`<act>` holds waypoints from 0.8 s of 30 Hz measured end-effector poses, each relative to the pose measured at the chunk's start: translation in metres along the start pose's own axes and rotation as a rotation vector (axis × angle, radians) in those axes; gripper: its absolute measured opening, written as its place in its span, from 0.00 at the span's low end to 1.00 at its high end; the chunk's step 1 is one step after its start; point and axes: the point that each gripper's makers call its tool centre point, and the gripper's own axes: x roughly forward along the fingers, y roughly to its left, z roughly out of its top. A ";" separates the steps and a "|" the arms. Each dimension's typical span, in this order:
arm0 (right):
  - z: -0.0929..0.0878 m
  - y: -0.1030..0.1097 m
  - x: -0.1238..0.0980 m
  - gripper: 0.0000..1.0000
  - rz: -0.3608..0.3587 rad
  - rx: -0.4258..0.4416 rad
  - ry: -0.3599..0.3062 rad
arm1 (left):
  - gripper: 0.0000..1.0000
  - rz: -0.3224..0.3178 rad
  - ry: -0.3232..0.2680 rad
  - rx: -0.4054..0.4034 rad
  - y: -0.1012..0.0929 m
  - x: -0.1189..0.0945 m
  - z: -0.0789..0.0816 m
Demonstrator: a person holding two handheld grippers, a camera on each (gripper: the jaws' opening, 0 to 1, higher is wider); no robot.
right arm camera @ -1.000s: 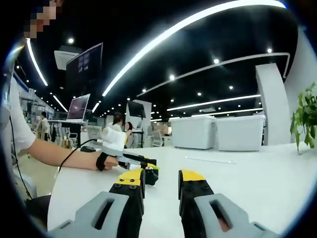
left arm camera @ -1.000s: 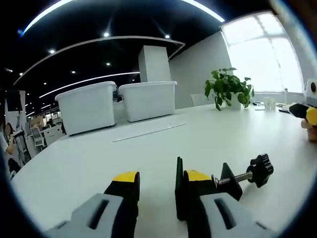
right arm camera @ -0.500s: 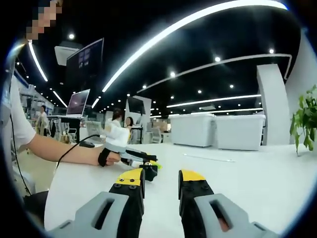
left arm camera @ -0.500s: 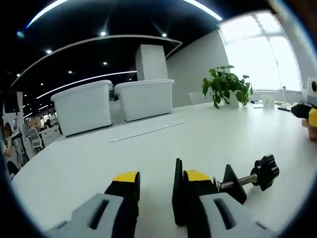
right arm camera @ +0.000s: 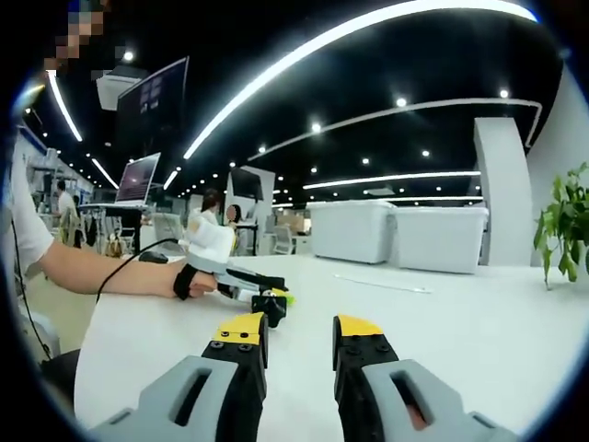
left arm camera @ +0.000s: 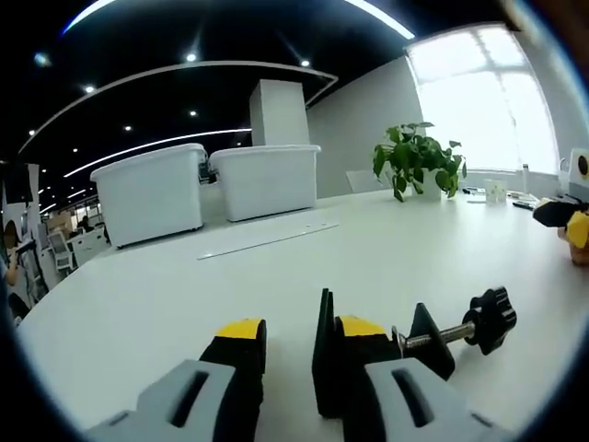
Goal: Clamp the fixed fixture on the desktop, loosen the retaining clip, secure it to the edge of the desk, and tighten the retaining clip.
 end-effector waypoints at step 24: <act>-0.027 -0.003 0.046 0.29 0.023 -0.015 0.103 | 0.17 -0.063 -0.029 0.002 -0.010 0.003 0.001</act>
